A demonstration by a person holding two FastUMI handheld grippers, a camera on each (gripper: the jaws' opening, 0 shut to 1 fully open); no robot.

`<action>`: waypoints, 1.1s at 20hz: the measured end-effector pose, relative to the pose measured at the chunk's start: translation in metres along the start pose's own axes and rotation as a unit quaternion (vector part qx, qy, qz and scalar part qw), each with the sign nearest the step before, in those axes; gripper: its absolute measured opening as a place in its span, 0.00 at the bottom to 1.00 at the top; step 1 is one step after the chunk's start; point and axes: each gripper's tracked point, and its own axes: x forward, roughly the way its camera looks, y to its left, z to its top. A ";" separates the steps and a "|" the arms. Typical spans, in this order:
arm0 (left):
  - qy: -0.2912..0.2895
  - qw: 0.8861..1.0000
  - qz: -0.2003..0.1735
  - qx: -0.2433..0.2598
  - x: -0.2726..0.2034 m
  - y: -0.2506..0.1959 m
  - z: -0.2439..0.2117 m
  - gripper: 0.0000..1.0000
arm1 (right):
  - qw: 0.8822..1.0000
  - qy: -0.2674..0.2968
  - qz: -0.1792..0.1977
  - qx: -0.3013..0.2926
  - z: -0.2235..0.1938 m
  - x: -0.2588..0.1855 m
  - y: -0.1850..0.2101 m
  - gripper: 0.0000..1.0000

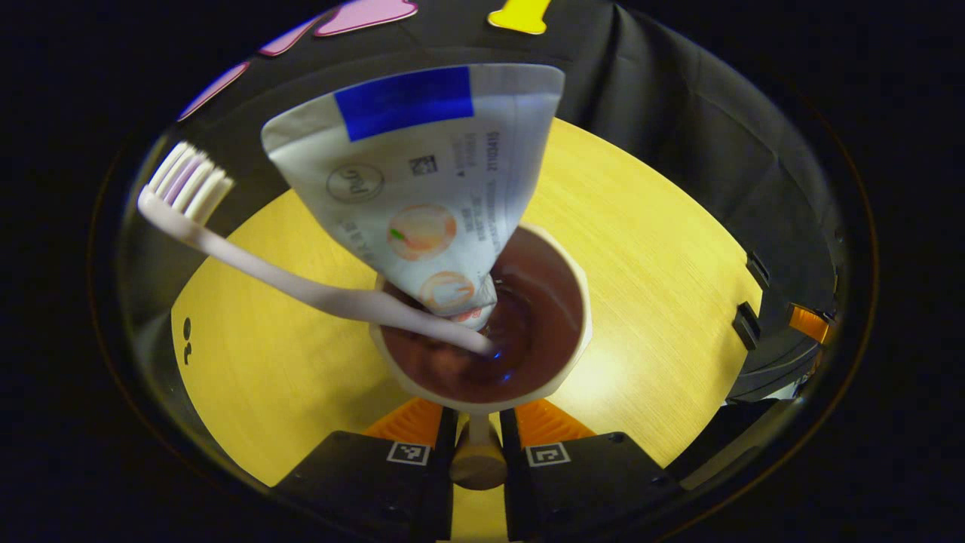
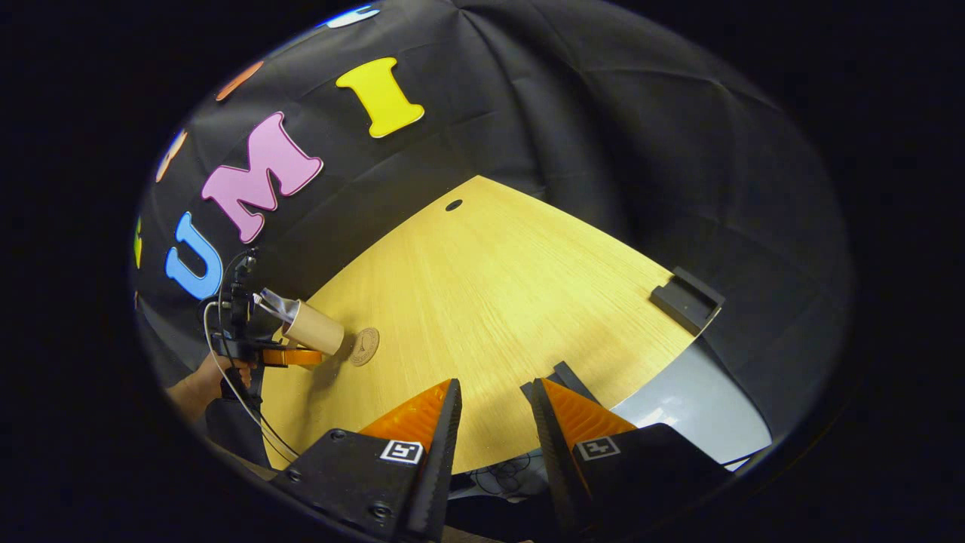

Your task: Put the toothbrush and toothpaste on the desktop into the cup, then pick up the cup and place it on the coaster on the desktop.

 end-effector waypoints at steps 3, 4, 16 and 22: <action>0.007 1.000 -0.001 0.017 0.015 -0.012 0.002 0.31 | 1.000 -0.004 -0.008 0.010 0.003 -0.006 -0.012 0.59; 0.010 1.000 0.000 0.022 0.017 -0.016 0.003 0.31 | 1.000 -0.005 -0.011 0.012 0.003 -0.007 -0.016 0.58; 0.036 0.999 0.017 0.032 0.033 -0.024 -0.003 0.31 | 1.000 -0.001 -0.015 0.022 0.004 -0.014 -0.036 0.58; 0.035 0.999 0.002 0.038 0.033 -0.035 -0.005 0.35 | 1.000 0.004 -0.012 0.022 0.004 -0.013 -0.040 0.58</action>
